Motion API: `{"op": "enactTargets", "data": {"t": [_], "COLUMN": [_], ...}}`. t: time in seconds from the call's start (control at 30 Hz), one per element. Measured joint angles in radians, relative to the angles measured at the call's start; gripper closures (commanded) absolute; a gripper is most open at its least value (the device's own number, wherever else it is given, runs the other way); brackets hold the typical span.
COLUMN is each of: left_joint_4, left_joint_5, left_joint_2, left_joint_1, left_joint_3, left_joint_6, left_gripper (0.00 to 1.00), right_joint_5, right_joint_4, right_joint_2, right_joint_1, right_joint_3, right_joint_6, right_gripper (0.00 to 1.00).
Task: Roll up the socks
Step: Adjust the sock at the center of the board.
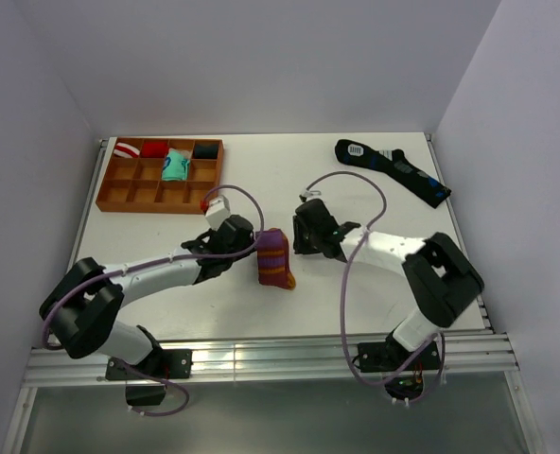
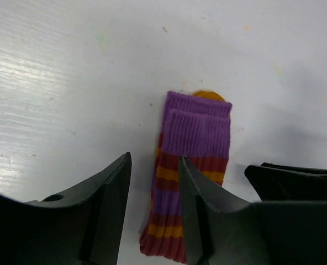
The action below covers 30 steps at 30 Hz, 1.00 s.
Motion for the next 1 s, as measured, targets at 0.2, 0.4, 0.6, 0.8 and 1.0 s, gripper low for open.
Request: {"op": "enactTargets", "data": {"t": [0.2, 0.4, 0.6, 0.8, 1.0], "left_joint_4": [0.136, 0.237, 0.253, 0.243, 0.223], "left_joint_5": [0.118, 0.221, 0.299, 0.375, 0.415], "left_joint_2": [-0.042, -0.006, 0.126, 0.216, 0.304], "left_joint_1": [0.002, 0.004, 0.009, 0.014, 0.024], "left_joint_3": [-0.083, -0.058, 0.029, 0.103, 0.178], "left_joint_6": [0.103, 0.193, 0.247, 0.291, 0.299], "left_gripper": [0.53, 0.54, 0.56, 0.59, 0.60], "right_joint_5": [0.016, 0.016, 0.004, 0.006, 0.007], "right_joint_4": [0.069, 0.166, 0.269, 0.346, 0.380], "right_joint_2": [-0.218, -0.265, -0.323, -0.377, -0.388], "right_joint_1": [0.059, 0.109, 0.187, 0.217, 0.240], "right_joint_3": [-0.138, -0.252, -0.394, -0.431, -0.441], "right_joint_6": [-0.004, 0.016, 0.010, 0.003, -0.012], "right_gripper": [0.66, 0.48, 0.46, 0.42, 0.37]}}
